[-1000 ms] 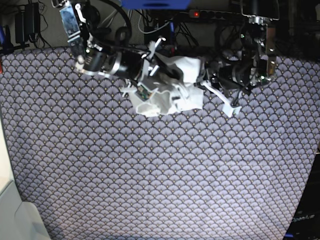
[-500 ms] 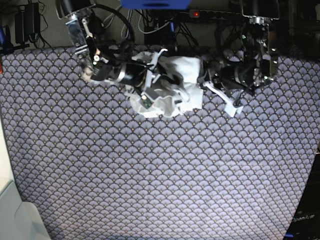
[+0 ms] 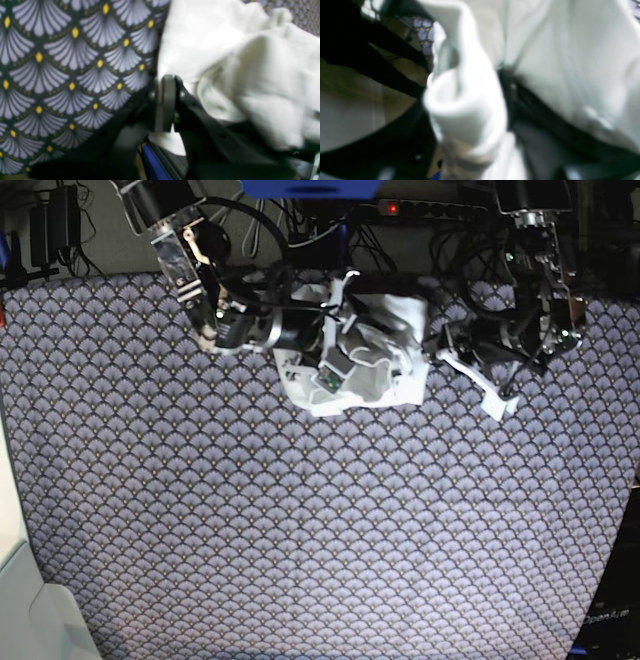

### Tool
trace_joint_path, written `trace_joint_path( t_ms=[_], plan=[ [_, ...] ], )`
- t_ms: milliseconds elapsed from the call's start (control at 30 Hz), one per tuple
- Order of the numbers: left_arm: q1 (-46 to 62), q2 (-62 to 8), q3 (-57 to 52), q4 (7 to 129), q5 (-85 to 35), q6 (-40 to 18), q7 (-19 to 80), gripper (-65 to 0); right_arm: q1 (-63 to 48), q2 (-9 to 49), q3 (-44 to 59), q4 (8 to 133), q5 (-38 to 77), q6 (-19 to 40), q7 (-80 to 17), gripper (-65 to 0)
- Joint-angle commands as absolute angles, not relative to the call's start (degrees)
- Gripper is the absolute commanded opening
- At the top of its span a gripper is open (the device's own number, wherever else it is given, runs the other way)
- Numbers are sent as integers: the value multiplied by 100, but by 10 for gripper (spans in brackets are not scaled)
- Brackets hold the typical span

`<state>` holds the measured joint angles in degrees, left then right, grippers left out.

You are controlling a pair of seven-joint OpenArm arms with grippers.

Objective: Fold the T-shirt properly
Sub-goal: 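Release the left gripper and raise it away from the shirt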

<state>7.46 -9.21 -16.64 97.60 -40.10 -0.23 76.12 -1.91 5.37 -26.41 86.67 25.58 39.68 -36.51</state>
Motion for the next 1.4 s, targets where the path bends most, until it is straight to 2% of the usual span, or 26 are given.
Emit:
trace_joint_path(
  t_ms=[0,67,333,400,533,733,867,933,1367],
  plan=[
    [681,-998,-1701,9903,-4048,-31,7547,-645,-136,514,-2607,8708,2563,4000,-3618,-344],
    [673,-998,-1701,9912,-4048,-31,7547,-645,-136,453,-2607,8734,2563,4000,-3618,-310],
    [699,-1007,-1710,9912,-4048,-31,7556,-641,-136,426,-2607,8734,2563,4000,-3618,-292],
    [708,-1007,-1710,9912,-4048,-31,7556,-604,-145,426,-2607,8734,2563,4000,-3618,-269],
    [708,-998,-1710,9912,-4048,-4,7556,-452,-145,444,-2598,8716,2563,4000,-3618,-236],
    [716,-980,-1710,9921,-4048,-22,7556,-159,-145,453,-2598,8743,2563,4000,-3626,-227],
    [716,-945,-2141,9921,-4048,22,7547,-48,-163,453,-2598,8875,2563,4000,-3618,-227],
    [716,-840,-2607,9921,-4048,-13,7556,-26,-189,444,-2615,9059,2563,4000,-3618,-227],
    [919,-769,-4549,10475,-4048,-22,7811,-26,-136,418,-2659,9182,2563,4000,-3609,-231]
  ],
)
